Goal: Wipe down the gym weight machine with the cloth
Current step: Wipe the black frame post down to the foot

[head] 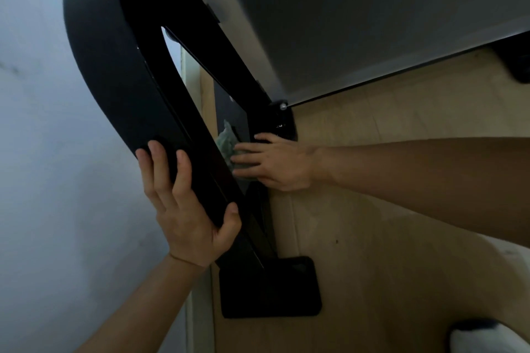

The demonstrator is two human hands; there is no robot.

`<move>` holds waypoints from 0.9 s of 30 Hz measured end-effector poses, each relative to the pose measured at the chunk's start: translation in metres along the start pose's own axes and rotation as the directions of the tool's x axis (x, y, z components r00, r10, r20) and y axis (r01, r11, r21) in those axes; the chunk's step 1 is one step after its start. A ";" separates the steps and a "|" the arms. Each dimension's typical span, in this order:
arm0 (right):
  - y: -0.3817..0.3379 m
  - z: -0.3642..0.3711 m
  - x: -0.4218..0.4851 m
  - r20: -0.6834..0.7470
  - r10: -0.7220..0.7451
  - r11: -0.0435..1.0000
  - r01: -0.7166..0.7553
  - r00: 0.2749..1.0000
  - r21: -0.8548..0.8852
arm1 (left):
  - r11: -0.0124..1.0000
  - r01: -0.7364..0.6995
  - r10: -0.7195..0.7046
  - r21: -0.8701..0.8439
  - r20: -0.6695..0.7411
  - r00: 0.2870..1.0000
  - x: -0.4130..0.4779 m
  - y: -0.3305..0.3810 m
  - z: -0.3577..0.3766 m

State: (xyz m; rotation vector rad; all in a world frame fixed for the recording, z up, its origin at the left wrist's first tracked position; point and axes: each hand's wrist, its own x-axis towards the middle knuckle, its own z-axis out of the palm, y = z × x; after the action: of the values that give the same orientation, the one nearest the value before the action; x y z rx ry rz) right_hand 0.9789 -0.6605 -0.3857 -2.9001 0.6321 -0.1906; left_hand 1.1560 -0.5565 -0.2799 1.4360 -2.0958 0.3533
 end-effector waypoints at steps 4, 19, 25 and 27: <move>-0.005 0.011 -0.016 -0.099 -0.106 0.994 0.109 0.989 0.027 | 1.000 0.001 -0.001 -0.006 -0.002 1.000 0.000 0.000 0.000; -0.040 -0.070 -0.026 0.503 0.179 -0.527 -0.349 0.845 0.775 | 0.999 -0.005 0.006 -0.032 0.020 1.000 -0.004 -0.005 -0.001; -0.040 -0.101 -0.026 0.524 0.004 -0.548 -0.436 0.852 0.713 | 0.999 -0.020 0.021 -0.036 0.029 0.999 -0.005 -0.007 -0.004; -0.031 -0.114 -0.021 0.509 0.003 -0.576 -0.414 0.861 0.704 | 0.999 -0.019 0.021 -0.038 0.038 0.999 -0.005 -0.007 -0.005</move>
State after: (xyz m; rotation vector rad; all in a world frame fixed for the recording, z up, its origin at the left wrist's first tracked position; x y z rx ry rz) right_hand 0.9538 -0.6388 -0.2698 -0.6562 0.5312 -0.1513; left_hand 1.1655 -0.5529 -0.2794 1.4111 -2.1377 0.2941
